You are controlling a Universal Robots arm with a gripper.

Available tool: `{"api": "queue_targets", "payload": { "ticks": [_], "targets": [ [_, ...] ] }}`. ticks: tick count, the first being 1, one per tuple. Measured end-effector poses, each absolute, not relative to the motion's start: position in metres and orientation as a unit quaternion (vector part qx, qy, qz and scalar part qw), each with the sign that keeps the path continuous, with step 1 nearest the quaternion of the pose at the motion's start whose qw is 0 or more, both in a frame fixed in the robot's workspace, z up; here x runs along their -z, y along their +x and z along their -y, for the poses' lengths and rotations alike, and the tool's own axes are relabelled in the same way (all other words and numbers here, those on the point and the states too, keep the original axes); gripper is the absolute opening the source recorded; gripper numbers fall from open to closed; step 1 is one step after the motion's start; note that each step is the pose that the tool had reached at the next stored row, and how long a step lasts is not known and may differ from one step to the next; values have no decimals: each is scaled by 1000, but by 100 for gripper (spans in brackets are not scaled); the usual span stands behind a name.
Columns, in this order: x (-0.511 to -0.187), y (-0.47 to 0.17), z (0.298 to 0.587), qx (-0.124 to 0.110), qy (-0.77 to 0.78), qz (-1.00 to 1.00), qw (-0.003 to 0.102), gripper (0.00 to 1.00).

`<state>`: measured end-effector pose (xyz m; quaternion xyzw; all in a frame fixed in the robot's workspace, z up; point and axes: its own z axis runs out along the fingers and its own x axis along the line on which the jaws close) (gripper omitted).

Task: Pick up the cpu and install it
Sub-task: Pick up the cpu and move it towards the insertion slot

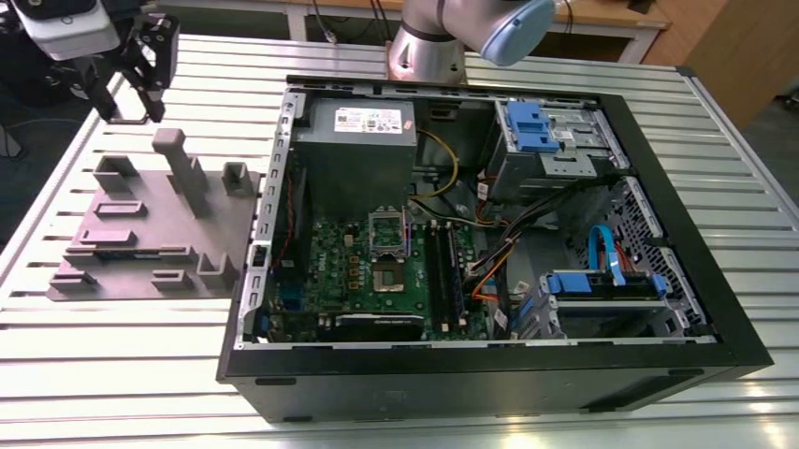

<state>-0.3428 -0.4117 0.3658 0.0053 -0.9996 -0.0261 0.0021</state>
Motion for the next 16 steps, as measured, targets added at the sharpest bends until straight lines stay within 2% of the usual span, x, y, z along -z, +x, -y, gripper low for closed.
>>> {"api": "queue_targets", "payload": {
  "ticks": [16],
  "targets": [
    [-366, -300, 412, 26, 5, 1000, 3, 47]
  ]
}}
